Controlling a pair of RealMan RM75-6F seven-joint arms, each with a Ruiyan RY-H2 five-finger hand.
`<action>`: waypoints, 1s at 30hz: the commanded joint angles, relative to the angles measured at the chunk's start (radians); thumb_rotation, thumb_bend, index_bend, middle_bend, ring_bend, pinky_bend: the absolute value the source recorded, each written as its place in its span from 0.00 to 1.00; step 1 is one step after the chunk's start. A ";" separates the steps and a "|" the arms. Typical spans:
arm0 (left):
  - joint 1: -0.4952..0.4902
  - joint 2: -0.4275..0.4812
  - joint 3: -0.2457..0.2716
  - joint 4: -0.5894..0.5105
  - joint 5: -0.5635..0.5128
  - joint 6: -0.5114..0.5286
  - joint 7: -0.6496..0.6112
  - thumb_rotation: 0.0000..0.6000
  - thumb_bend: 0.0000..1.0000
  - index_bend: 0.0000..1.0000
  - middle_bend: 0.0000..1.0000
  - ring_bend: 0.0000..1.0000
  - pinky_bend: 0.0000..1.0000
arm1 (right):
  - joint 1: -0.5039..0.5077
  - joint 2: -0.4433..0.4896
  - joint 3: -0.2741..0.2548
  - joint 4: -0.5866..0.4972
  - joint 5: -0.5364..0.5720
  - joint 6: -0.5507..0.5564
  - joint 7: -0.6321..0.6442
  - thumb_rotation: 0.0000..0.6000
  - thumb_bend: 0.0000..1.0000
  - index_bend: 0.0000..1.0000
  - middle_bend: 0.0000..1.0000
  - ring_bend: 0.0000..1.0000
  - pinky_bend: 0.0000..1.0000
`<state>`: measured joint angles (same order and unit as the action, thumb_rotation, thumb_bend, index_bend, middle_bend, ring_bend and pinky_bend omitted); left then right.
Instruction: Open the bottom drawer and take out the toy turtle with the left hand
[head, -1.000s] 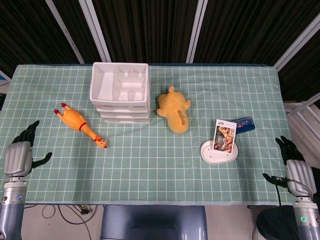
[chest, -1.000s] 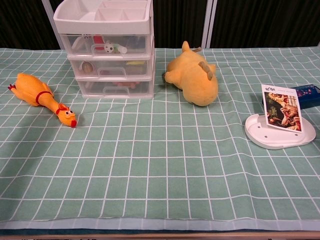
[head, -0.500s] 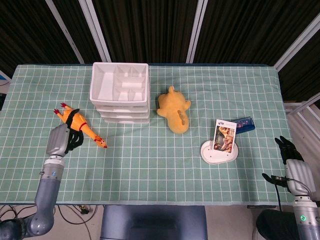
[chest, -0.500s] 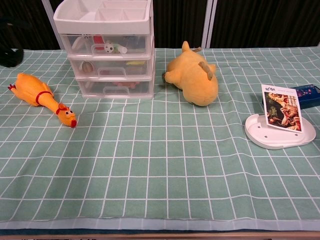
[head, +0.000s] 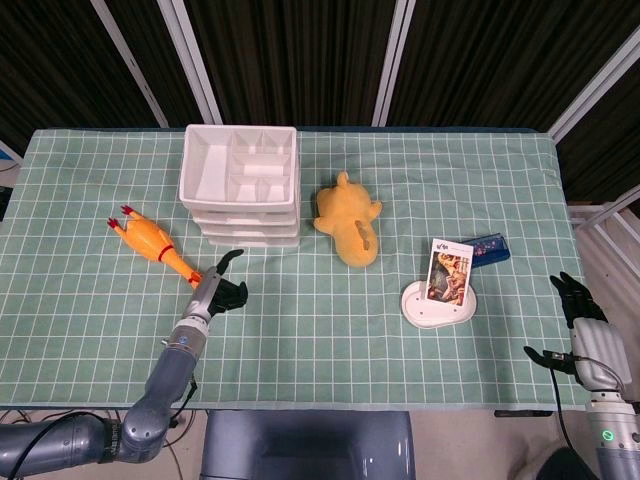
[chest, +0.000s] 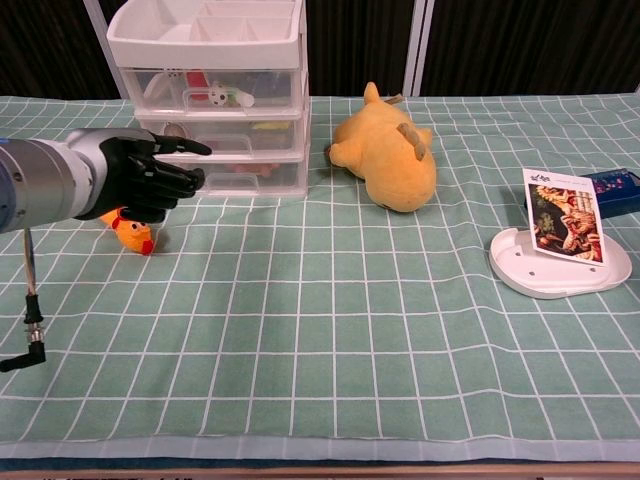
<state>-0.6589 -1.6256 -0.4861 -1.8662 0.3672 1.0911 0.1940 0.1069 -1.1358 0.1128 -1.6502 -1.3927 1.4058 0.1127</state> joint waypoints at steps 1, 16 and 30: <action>-0.025 -0.034 -0.013 0.047 -0.025 -0.008 -0.024 1.00 0.62 0.10 0.97 0.99 1.00 | 0.000 0.001 0.000 -0.001 0.001 -0.003 0.002 1.00 0.07 0.00 0.00 0.00 0.18; -0.106 -0.150 -0.071 0.252 -0.141 -0.093 -0.115 1.00 0.62 0.10 0.97 0.99 1.00 | 0.003 0.009 0.000 -0.009 0.014 -0.021 0.016 1.00 0.07 0.00 0.00 0.00 0.18; -0.150 -0.223 -0.127 0.386 -0.192 -0.101 -0.178 1.00 0.62 0.10 0.97 0.99 1.00 | 0.006 0.019 0.002 -0.021 0.028 -0.038 0.034 1.00 0.07 0.00 0.00 0.00 0.18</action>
<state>-0.8049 -1.8420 -0.6064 -1.4884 0.1811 0.9894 0.0219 0.1125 -1.1174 0.1145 -1.6709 -1.3648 1.3679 0.1459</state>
